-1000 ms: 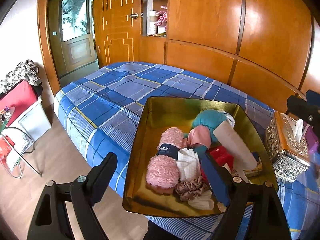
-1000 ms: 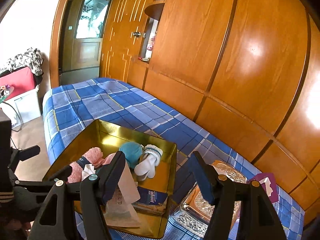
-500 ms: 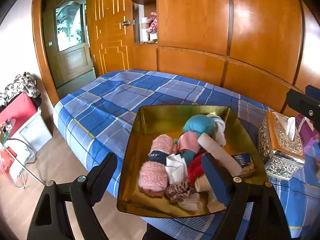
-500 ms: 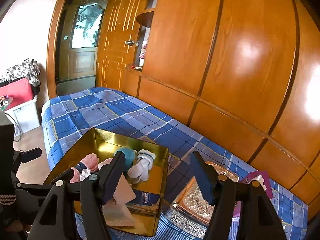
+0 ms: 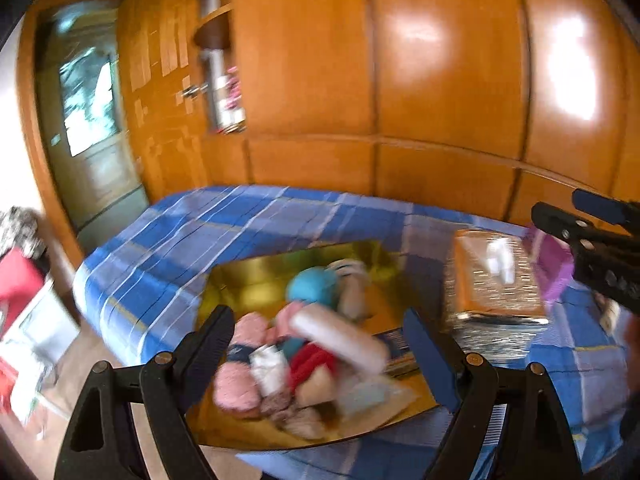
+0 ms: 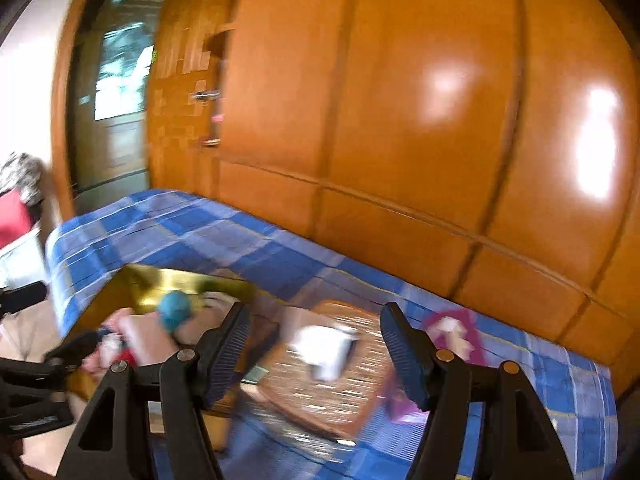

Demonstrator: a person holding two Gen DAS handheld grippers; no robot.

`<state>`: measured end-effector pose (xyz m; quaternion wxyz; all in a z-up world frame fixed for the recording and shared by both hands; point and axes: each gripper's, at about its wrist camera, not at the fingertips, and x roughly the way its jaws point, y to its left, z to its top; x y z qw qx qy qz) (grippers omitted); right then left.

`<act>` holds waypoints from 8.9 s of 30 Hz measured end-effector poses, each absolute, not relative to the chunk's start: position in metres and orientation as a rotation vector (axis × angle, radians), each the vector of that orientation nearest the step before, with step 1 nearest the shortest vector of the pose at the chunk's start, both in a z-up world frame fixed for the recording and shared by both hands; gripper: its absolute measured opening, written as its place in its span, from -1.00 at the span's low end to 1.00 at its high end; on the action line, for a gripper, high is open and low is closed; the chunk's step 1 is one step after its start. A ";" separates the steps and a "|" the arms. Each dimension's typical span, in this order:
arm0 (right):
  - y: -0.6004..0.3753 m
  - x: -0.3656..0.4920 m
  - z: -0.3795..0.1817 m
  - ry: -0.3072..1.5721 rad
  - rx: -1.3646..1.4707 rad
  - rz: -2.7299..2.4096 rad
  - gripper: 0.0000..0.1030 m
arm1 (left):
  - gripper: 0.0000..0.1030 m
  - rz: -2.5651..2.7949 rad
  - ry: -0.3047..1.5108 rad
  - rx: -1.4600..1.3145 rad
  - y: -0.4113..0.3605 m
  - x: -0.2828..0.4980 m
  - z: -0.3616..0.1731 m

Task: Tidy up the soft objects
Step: 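Move both tools from the tray back toward the scrunchie and white towel, then grasp the brown scrunchie with left tool while right tool grasps the white rolled towel, then carry the brown scrunchie into the gold tray and open the left tool, then carry the white rolled towel into the gold tray and open the right tool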

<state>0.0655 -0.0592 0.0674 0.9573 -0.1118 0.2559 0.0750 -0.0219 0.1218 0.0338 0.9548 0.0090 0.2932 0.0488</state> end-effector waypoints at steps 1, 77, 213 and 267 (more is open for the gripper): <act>-0.074 0.068 0.067 0.527 -0.217 0.121 0.32 | 0.68 0.065 0.591 0.031 0.111 -0.020 0.036; -0.532 0.018 -0.070 0.739 1.006 -0.580 0.32 | -0.56 -0.681 1.208 0.166 -0.421 0.213 -0.108; -0.421 0.120 -0.105 1.061 0.065 -0.507 -0.20 | 0.83 0.214 0.725 -0.099 0.175 0.006 -0.030; 0.047 0.163 0.041 0.893 -0.354 0.693 -0.46 | 0.92 0.258 0.733 -0.117 0.219 -0.023 -0.027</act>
